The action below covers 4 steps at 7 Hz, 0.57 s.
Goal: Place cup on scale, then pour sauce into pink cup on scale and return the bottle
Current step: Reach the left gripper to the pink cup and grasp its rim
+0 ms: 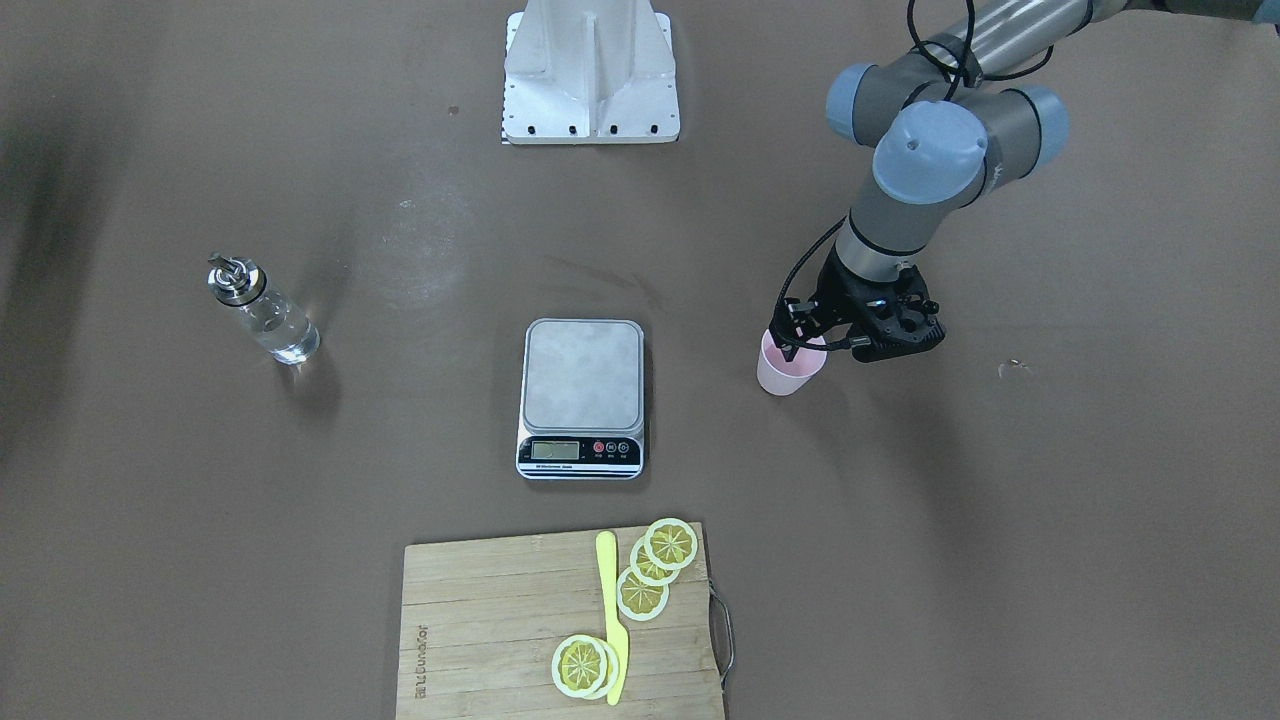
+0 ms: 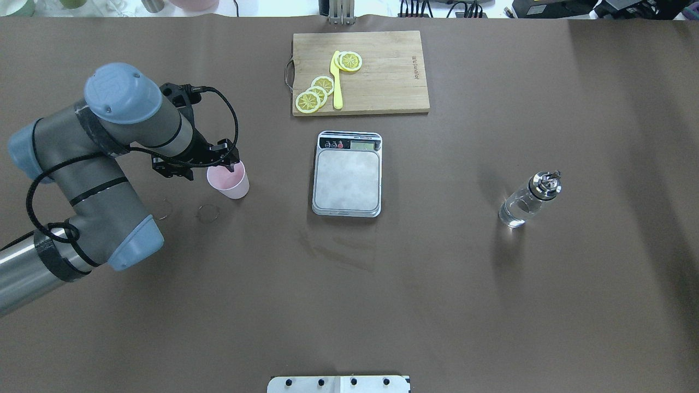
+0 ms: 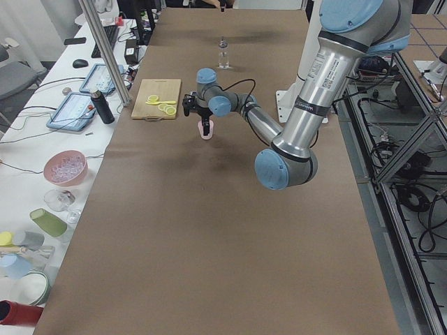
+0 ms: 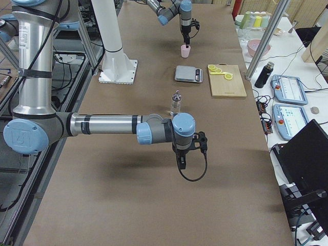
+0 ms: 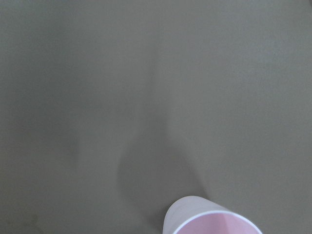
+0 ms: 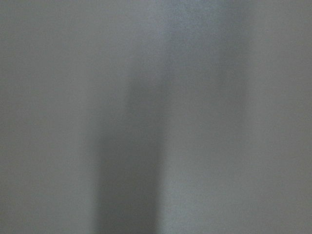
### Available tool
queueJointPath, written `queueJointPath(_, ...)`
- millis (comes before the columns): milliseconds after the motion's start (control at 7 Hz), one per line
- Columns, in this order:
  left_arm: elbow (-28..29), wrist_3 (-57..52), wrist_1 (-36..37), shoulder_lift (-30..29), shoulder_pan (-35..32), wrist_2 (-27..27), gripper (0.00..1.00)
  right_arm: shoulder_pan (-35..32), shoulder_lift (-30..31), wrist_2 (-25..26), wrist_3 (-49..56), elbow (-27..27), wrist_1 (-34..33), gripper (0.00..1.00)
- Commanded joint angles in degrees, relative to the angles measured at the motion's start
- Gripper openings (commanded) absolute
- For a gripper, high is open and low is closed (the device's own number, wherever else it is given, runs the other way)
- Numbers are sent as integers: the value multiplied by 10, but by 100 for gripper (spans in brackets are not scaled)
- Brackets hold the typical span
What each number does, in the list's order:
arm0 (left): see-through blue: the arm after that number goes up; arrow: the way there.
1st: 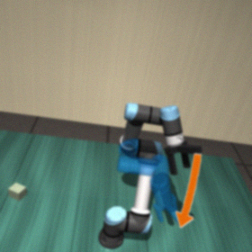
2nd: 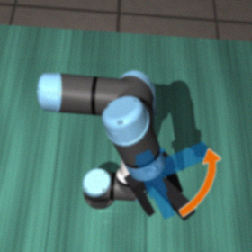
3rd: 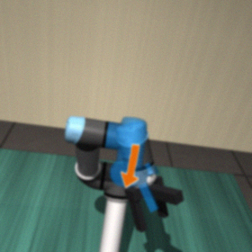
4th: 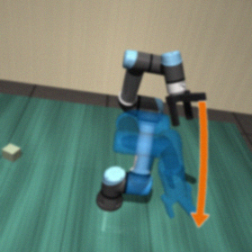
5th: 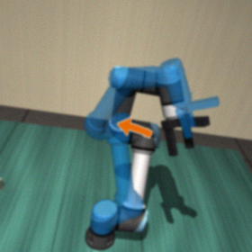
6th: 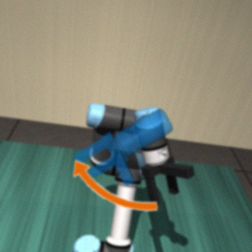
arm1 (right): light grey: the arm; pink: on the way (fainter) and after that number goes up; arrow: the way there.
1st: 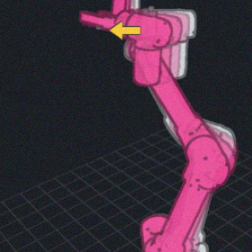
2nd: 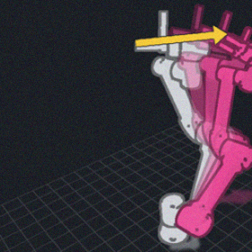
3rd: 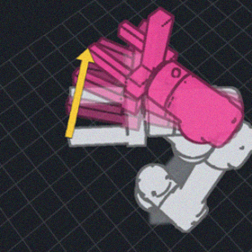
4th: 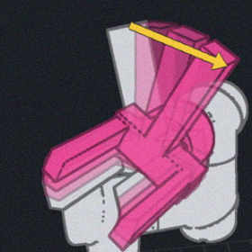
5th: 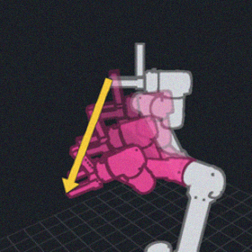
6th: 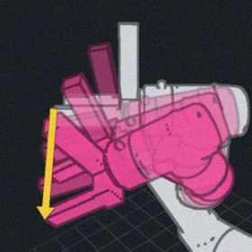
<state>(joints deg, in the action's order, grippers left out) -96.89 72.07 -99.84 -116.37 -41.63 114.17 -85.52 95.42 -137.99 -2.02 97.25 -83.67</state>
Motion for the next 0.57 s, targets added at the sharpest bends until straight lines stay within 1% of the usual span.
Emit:
queueJointPath(0,7,-1,0,4,4,3,75,2,-1,0,0,0,0,100)
queueJointPath(286,6,-2,-1,12,4,5,16,3,-1,0,0,0,0,100)
queueJointPath(429,5,-2,0,11,5,7,0,4,-1,0,0,0,0,100)
